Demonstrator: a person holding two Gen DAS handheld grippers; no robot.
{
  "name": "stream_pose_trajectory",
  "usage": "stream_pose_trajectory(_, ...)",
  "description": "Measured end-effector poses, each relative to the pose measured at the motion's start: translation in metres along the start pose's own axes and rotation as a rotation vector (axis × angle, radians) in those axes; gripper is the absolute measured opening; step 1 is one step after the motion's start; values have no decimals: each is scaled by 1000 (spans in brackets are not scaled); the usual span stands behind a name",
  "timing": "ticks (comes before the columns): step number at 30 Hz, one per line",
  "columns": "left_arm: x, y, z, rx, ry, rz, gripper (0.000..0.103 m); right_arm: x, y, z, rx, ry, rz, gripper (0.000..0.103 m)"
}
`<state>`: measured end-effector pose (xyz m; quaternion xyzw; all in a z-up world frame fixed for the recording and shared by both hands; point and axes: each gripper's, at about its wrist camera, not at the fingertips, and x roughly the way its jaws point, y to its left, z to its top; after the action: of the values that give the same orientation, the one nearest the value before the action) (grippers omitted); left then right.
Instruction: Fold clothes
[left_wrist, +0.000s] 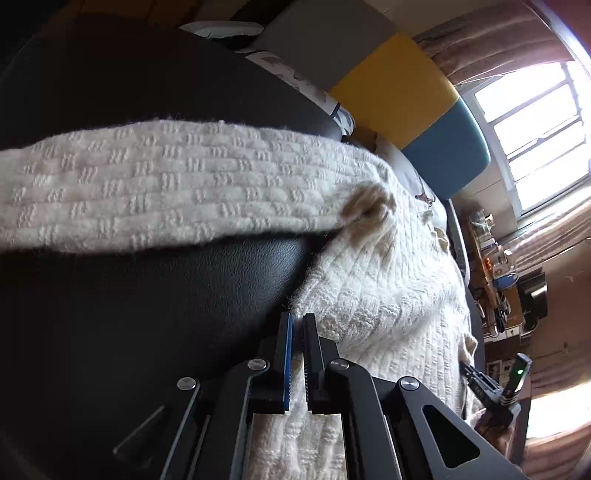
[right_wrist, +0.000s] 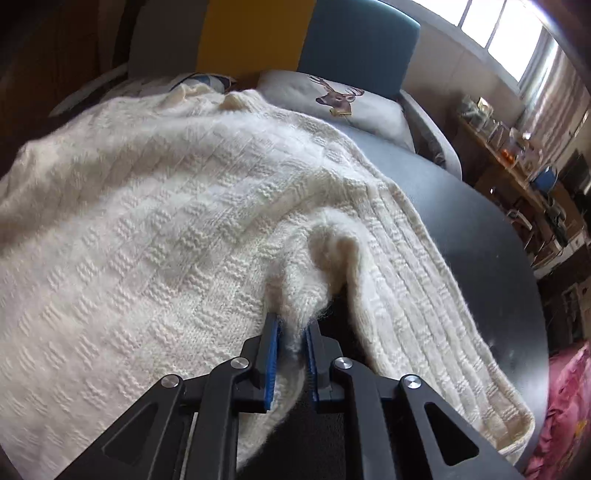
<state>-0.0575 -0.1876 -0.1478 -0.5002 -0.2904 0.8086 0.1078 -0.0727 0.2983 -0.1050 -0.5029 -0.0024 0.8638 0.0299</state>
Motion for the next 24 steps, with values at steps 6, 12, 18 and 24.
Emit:
stream_pose_trajectory(6,-1,-4,-6,7,-1,-11,6,-61,-21,-34,209,-80,298,24)
stream_pose_trajectory(12,-2,-23,-11,103,2,7,6,-77,64,-88,-87,14,369,24)
stream_pose_trajectory(18,-3,-31,-18,171,4,55,6,-58,75,-107,-258,89,87,26)
stream_pose_trajectory(24,11,-35,-33,237,52,102,6,-58,31,-106,-135,138,76,28)
